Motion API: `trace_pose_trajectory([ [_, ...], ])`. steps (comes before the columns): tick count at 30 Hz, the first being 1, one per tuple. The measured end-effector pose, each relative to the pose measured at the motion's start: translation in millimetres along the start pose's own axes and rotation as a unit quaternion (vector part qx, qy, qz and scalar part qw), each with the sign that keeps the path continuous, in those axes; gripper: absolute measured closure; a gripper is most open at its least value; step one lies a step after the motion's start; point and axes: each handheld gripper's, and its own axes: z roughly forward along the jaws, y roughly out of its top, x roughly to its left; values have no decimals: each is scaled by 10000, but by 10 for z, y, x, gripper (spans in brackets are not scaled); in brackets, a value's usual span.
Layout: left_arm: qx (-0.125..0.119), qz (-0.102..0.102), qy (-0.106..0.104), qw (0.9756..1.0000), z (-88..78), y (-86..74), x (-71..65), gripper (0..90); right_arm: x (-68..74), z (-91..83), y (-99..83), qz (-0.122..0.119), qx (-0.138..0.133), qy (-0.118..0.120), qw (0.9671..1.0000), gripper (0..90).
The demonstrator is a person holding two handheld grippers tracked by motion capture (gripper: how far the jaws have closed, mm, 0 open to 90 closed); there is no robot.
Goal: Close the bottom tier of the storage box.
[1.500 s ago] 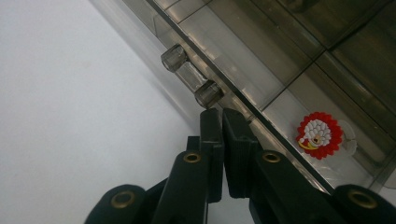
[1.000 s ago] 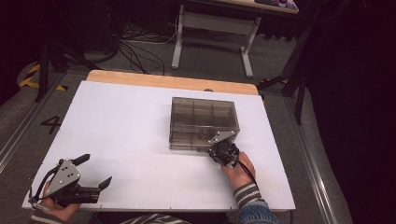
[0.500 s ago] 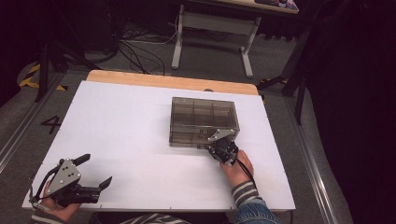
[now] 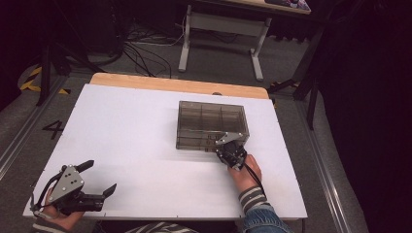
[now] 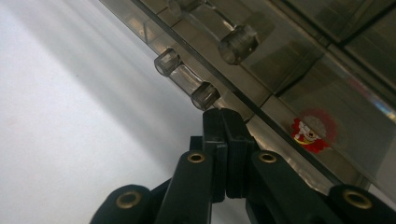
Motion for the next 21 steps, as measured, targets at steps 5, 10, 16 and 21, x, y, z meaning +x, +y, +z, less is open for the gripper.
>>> trace_pose_trajectory([
  [5, -5, -26, -12, 10000, 4, -1, -8, 10, 1, 23, 13, -30, 0, -126, 9999, 898],
  [10, -3, -23, -10, 10000, 1, -2, -2, 10, -12, 29, 20, 53, -34, -172, 9998, 900],
  [16, -3, -3, -11, 10000, 1, 0, -2, 10, -3, 32, 22, 48, -19, -218, 9997, 900],
  [21, -3, -2, -12, 10000, 3, -1, -1, 10, -4, 32, 22, 55, -21, -207, 9998, 900],
])
